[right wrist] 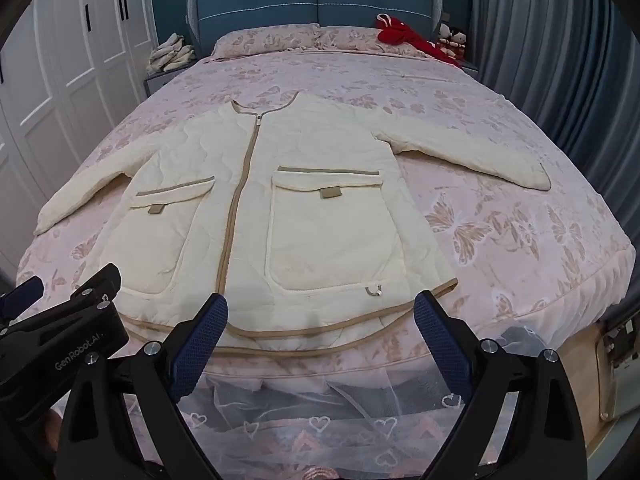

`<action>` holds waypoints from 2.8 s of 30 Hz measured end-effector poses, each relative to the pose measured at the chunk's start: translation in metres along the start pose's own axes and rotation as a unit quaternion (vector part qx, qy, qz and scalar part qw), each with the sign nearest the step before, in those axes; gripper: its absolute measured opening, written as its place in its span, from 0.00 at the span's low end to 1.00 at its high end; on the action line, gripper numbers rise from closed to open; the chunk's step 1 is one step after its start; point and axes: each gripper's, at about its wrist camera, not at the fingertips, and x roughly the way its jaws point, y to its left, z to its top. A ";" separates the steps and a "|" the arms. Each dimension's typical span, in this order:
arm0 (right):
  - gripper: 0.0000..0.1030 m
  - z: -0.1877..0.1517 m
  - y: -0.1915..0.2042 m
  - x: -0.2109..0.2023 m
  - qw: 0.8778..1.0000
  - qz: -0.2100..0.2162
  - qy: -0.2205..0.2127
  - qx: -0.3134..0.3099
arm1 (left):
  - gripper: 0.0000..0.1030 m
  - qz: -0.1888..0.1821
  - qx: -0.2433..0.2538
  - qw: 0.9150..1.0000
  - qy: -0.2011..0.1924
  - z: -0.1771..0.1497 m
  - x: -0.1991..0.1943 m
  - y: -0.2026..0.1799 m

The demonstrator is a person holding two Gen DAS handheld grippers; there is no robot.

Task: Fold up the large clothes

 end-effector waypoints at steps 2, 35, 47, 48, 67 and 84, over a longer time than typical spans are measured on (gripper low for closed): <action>0.90 0.000 0.000 -0.001 1.000 -0.002 -0.002 -0.002 | 0.95 0.000 0.000 1.000 0.000 0.000 0.000 0.000; 0.90 0.002 0.002 -0.005 1.000 0.001 0.003 -0.001 | 0.95 0.002 -0.007 1.000 -0.003 0.000 -0.005 0.010; 0.90 0.002 0.003 -0.005 1.000 0.002 0.003 -0.001 | 0.95 0.002 -0.006 1.000 -0.003 0.000 -0.004 0.010; 0.90 0.002 0.003 -0.005 1.000 0.002 0.003 -0.001 | 0.95 0.002 -0.006 1.000 -0.003 0.000 -0.004 0.009; 0.90 0.002 0.002 -0.004 1.000 0.003 0.005 0.000 | 0.95 0.003 -0.005 1.000 -0.003 0.000 -0.004 0.010; 0.90 0.002 0.002 -0.004 1.000 0.004 0.005 0.001 | 0.95 0.002 -0.006 1.000 -0.004 0.000 -0.005 0.010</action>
